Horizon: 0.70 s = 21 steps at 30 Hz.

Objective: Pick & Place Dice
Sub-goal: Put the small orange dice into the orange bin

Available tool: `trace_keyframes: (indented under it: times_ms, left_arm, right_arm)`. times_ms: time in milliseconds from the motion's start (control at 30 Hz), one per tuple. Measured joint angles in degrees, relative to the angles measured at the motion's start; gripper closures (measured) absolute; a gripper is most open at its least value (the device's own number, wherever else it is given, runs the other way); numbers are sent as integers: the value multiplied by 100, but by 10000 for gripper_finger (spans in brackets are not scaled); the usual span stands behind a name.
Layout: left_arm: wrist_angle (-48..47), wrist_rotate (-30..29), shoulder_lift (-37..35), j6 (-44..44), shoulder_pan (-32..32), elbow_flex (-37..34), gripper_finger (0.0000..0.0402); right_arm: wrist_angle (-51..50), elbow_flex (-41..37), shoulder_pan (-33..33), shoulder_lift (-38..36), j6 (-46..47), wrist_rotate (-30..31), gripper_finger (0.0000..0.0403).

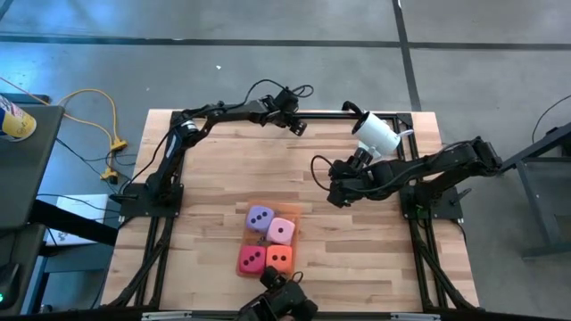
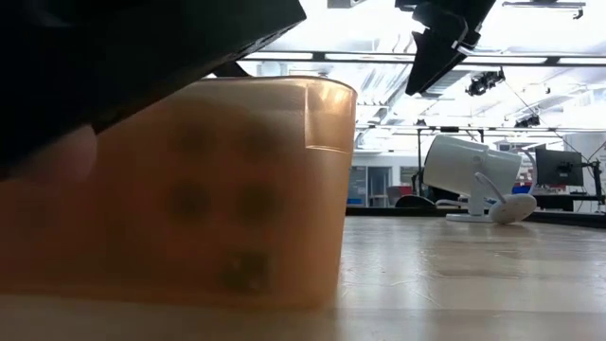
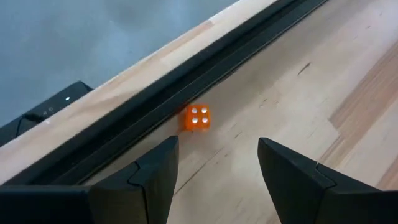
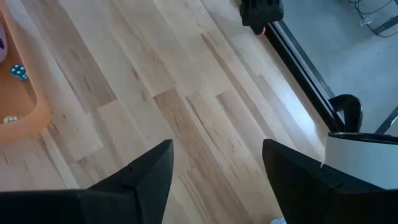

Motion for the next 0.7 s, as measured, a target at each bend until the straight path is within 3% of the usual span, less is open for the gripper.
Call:
trace_keyframes:
  times_ms: [433,533,700]
  left_arm:
    - [86,15,0,-170,0,19,188]
    - [55,242,-3,-68,10,19,188]
    - [-702,421,-565,509,-10,14,188]
  right_arm:
    - [2,0,0,0,-14,0,168]
    - [10,0,0,0,-13,0,168]
    - [476,0,-78,0,-207,-3,168]
